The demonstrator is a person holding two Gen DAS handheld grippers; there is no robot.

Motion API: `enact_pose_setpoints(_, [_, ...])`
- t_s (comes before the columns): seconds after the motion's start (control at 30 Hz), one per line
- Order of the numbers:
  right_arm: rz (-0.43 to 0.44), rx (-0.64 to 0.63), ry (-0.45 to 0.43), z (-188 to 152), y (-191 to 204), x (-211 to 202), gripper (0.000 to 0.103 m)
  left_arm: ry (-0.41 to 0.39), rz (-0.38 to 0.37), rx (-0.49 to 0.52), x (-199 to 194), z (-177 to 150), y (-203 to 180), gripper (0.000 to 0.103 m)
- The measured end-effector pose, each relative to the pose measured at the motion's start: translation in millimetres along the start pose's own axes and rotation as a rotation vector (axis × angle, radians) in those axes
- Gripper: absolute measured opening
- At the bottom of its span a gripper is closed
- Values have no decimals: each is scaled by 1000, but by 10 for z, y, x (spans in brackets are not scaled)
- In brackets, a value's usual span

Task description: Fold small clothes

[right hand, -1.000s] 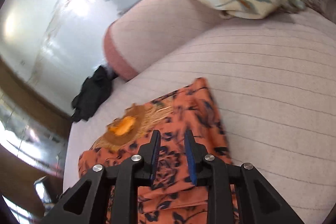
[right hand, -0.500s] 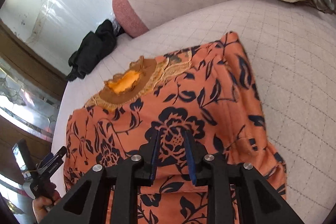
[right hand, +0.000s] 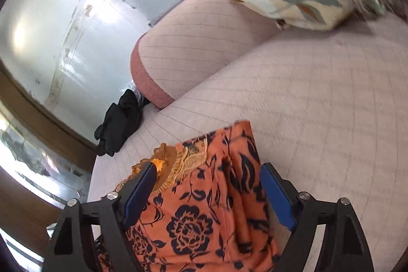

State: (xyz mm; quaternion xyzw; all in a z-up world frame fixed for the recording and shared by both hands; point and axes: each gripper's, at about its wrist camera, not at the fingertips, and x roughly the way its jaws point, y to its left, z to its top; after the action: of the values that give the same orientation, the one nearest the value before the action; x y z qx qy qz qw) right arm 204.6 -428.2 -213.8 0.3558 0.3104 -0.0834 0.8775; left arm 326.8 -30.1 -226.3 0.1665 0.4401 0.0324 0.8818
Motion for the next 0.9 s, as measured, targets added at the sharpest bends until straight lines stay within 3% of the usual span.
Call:
enact_pose_setpoints(0.1, [28,-57,50,82,114,173,65,-8,13,20,-12,-3,-42,84])
enact_pose_setpoints(0.2, [-40,-93,104,29,91,379,61,0,3,6,8,15,-30,84])
enact_pose_setpoints(0.37, [-62,-82,195,-83,-40,665,38,-6,12,11,-8,9,-38,84])
enact_pose_setpoints(0.4, [-75,-91,194,-100,-36,695,32,-7,13,13,-6,14,-43,84])
enact_pose_setpoints(0.43, [-92,-102,187,-112,-24,686,14,-8,13,14,-7,15,-44,84])
enact_pose_setpoints(0.47, [-99,-105,181,-105,-28,666,11,-7,12,13,-7,17,-41,84])
enact_pose_setpoints(0.57, [-112,-131,123,-84,65,535,9,-4,8,6,-7,15,-34,84])
enact_pose_setpoints(0.73, [-215,-165,15,-18,126,298,8,-3,7,10,-19,2,-39,84])
enact_pose_setpoints(0.9, [-267,-123,162,-92,-93,598,13,-6,18,21,-22,-3,-51,84])
